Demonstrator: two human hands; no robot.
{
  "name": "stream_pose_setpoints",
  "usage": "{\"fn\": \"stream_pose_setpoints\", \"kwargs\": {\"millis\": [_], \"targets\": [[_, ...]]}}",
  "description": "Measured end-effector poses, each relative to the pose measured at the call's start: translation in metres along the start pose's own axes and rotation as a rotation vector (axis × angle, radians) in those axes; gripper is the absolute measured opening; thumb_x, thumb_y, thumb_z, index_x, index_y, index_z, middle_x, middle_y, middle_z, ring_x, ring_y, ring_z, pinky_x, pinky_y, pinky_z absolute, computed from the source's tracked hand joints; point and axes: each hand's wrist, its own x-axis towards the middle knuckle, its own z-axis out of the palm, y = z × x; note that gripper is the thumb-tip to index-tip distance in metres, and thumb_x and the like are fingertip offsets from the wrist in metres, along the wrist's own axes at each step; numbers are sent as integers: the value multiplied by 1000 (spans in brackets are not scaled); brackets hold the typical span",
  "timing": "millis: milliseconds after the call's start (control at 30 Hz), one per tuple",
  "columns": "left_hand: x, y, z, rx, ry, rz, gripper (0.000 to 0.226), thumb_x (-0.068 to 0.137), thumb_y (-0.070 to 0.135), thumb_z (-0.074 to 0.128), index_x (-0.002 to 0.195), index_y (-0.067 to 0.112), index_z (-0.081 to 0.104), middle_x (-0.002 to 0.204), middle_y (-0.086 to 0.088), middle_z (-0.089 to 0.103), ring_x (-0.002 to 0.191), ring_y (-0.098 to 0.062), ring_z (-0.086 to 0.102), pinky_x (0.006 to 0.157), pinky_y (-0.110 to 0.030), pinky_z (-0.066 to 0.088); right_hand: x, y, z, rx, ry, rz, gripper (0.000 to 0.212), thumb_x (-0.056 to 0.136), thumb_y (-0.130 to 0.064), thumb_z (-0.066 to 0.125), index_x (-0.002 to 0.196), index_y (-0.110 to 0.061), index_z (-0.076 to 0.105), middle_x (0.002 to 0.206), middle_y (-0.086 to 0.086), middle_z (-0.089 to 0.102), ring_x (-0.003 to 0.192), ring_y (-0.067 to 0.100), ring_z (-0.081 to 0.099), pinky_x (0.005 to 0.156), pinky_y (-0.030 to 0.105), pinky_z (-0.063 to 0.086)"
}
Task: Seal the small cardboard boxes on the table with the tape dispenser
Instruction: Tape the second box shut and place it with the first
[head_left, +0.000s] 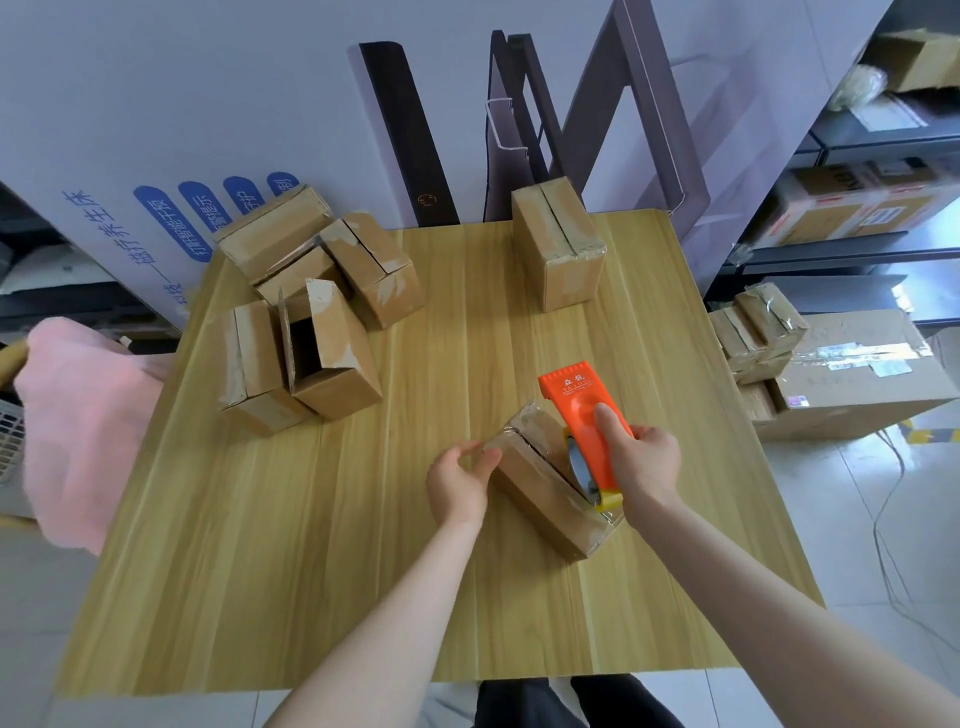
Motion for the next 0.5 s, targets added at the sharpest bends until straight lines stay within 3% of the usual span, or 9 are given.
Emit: {"fn": "stream_pose_setpoints", "kwargs": {"millis": [167, 300, 400, 500], "targets": [[-6, 13, -4, -15, -76, 133, 16, 87, 29, 69, 94, 15, 67, 91, 3, 69, 88, -14, 64, 80, -27, 49, 2, -2, 1, -3, 9, 5, 49, 71, -57, 67, 57, -11, 60, 47, 0, 54, 43, 15, 50, 46, 27, 40], [-36, 6, -10, 18, 4, 129, 19, 90, 28, 64, 87, 11, 56, 87, -1, 62, 80, -15, 59, 66, -18, 41, 4, -12, 9, -29, -25, -22, 51, 70, -59, 65, 54, -11, 58, 41, -3, 51, 37, 11, 47, 42, 24, 38], [-68, -9, -15, -32, 5, 82, 23, 88, 31, 66, 89, 11, 55, 87, 3, 59, 83, -17, 58, 68, -19, 41, 10, -19, 17, -16, -49, -48, 53, 73, -57, 65, 57, -7, 61, 44, -2, 52, 41, 14, 48, 45, 26, 38], [-73, -1, -17, 11, -3, -8, 34, 82, 29, 71, 108, 14, 56, 107, 4, 59, 101, -17, 57, 81, -28, 45, 11, -23, 16, -1, -93, -69, 51, 78, -53, 66, 58, -6, 61, 50, 3, 53, 44, 14, 48, 44, 24, 37]]}}
